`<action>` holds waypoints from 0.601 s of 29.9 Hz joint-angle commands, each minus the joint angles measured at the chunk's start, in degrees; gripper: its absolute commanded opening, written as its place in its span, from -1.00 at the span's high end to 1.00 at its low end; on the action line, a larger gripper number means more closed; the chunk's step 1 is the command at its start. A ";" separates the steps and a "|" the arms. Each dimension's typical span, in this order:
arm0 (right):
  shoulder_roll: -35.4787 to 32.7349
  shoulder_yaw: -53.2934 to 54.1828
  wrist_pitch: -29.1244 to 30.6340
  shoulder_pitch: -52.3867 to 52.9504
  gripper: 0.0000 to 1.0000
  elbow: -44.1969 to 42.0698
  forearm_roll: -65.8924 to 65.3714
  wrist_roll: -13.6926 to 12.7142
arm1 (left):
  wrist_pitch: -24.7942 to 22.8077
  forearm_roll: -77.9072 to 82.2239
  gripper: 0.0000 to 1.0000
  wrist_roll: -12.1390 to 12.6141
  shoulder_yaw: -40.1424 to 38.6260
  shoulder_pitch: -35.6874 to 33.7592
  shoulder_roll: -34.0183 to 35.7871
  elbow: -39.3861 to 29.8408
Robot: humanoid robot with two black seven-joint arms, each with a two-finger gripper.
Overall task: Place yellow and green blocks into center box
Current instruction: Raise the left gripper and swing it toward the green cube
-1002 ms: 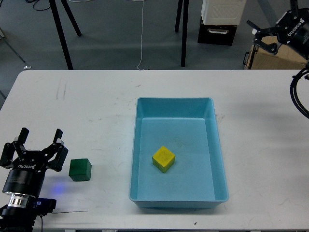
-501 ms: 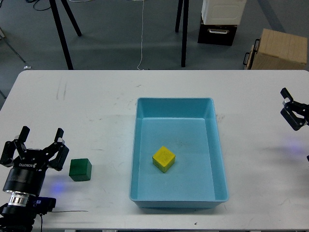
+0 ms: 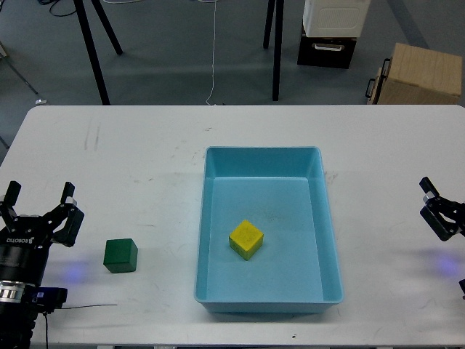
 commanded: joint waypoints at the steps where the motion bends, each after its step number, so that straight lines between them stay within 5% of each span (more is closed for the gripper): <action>1: -2.08 0.43 0.00 -0.26 -0.97 0.28 0.08 0.05 | 0.00 0.22 -1.00 0.67 0.06 -4.05 2.57 2.06; 7: -1.82 1.58 0.00 0.26 -0.97 0.19 -0.18 0.06 | 0.00 0.23 -1.00 0.50 2.00 -5.46 7.04 0.31; 18: 1.61 0.70 0.00 1.67 -0.97 -1.22 -0.36 0.14 | 0.00 13.30 -1.00 -0.29 9.45 -8.97 38.41 -4.79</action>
